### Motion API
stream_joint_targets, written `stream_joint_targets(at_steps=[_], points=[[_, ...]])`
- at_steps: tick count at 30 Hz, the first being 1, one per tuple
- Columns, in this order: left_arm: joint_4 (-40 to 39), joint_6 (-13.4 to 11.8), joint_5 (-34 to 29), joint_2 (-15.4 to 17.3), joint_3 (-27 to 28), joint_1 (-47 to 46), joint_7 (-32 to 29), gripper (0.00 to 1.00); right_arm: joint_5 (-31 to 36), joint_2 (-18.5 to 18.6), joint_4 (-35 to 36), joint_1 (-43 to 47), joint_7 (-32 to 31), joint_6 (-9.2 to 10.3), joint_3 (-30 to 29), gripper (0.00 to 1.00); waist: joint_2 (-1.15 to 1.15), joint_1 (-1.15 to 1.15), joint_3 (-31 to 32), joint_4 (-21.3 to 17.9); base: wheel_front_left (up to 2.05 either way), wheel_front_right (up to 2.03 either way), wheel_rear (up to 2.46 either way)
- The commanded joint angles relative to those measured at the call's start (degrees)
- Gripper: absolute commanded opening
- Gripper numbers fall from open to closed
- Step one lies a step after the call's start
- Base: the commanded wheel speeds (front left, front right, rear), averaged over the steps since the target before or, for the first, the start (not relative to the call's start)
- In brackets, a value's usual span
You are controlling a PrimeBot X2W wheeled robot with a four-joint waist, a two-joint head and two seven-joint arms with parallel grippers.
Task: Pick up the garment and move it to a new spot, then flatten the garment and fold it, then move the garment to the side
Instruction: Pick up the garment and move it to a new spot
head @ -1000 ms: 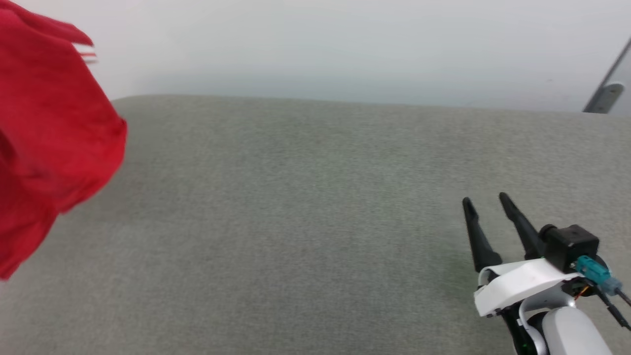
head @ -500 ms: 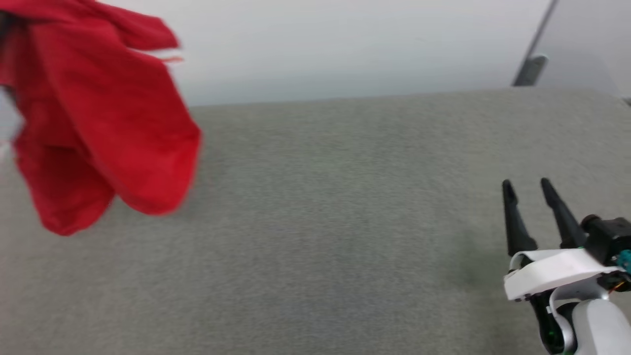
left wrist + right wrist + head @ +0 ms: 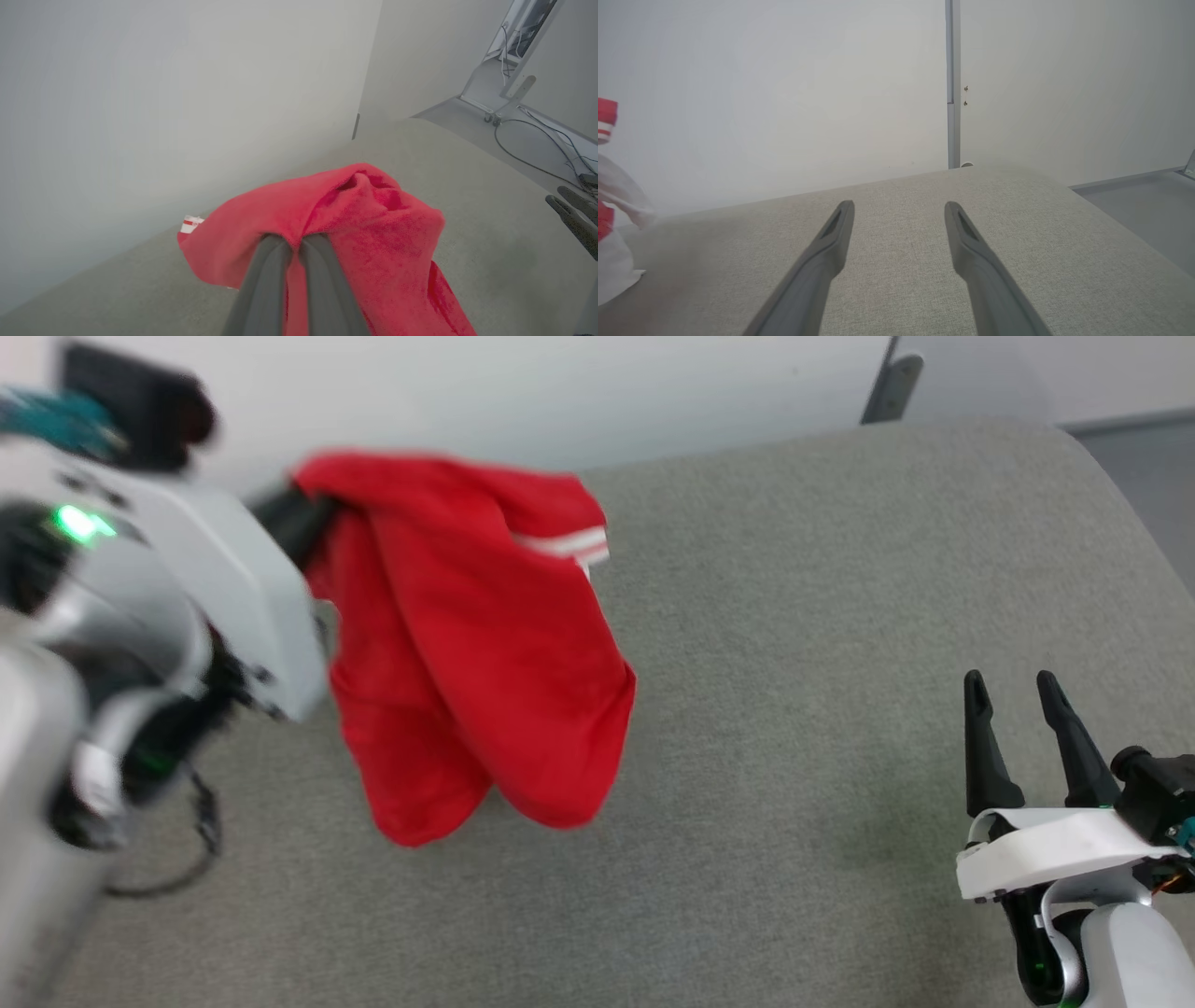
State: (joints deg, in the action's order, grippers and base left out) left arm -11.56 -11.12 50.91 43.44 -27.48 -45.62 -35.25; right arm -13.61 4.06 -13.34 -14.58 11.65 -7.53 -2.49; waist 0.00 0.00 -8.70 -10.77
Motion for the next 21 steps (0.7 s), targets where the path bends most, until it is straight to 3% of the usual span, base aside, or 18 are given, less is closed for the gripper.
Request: stream_joint_targets(at_steps=[1,12,21], points=[[0.28,-0.20,-0.17,-0.61,-0.73,1.39,0.40,0.00,-0.28,-0.28,-0.21,-0.54,0.49,0.08,0.18,1.00,0.00,0.00,-1.80,-1.55,0.00,0.00,0.00],[6.98,-1.21,1.37,-5.31,-7.44,12.72,1.28,0.00,-0.72,-0.96,-2.46,-0.98,1.74,0.08,1.58,1.00,0.00,0.00,-3.42,-1.86,0.00,0.00,0.00],[16.79,0.26,3.17,-7.92,-10.60,16.95,0.74,0.00,-1.23,-1.11,-4.04,-1.28,2.39,0.08,2.91,1.00,0.00,0.00,-3.12,-1.46,0.00,0.00,0.00]])
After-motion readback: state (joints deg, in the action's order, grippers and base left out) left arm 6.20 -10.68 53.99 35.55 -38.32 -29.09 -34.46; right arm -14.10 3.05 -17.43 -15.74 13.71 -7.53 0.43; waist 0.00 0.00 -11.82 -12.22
